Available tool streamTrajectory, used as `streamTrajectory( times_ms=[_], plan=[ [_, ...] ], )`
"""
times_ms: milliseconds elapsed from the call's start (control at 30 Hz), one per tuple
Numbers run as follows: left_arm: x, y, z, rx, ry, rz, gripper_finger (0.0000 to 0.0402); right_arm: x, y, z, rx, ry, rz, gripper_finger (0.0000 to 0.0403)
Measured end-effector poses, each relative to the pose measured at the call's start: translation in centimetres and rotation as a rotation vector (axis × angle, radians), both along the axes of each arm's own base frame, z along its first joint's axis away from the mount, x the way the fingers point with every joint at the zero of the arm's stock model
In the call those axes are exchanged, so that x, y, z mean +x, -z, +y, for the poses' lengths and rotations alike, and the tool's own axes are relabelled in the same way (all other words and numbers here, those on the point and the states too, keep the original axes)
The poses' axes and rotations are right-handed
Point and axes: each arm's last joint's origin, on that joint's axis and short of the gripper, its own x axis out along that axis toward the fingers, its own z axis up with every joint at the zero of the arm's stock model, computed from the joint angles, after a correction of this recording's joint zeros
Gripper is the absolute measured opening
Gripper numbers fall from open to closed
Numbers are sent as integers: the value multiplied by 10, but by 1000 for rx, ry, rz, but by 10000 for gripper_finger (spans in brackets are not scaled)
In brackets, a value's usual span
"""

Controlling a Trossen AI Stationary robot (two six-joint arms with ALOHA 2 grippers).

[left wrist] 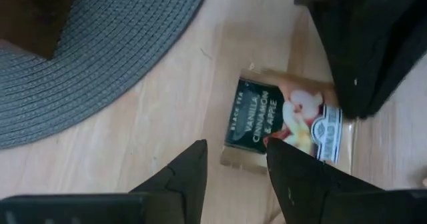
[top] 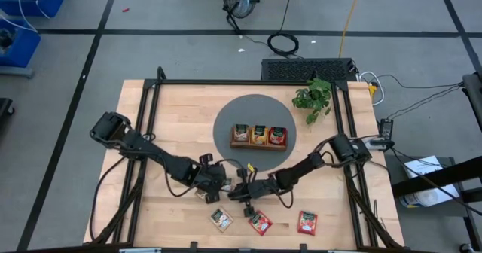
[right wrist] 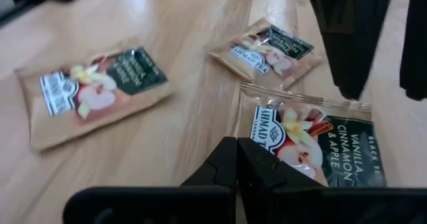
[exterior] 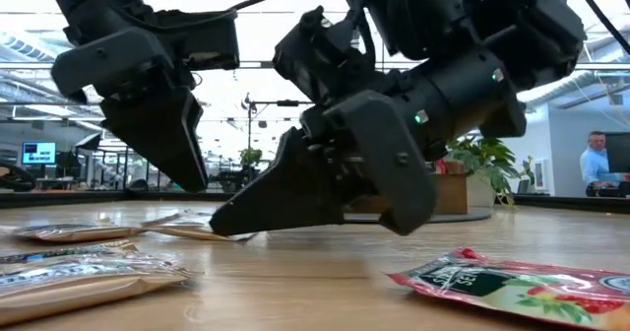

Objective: Pick & Place Tea
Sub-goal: Put the top right brown tea bag into the left slot of the wooden organizer

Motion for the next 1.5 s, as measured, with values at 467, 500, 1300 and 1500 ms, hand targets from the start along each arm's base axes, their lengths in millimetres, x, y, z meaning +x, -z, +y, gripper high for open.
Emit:
streamTrajectory(
  times_ms=[467, 500, 1300, 1500],
  plan=[
    [12, 1, 31, -222, -63, 72, 165, -7, 18, -7, 51, 32, 173, 0],
    [12, 1, 35, -234, -78, 79, 170, -8, 20, -8, 51, 36, 185, 0],
    [23, 6, 48, -455, 74, 114, 241, -20, 30, -18, 85, 95, 197, 0],
    [24, 18, 46, -452, 78, 163, 189, -20, 30, -18, 86, 95, 196, 0]
  ],
)
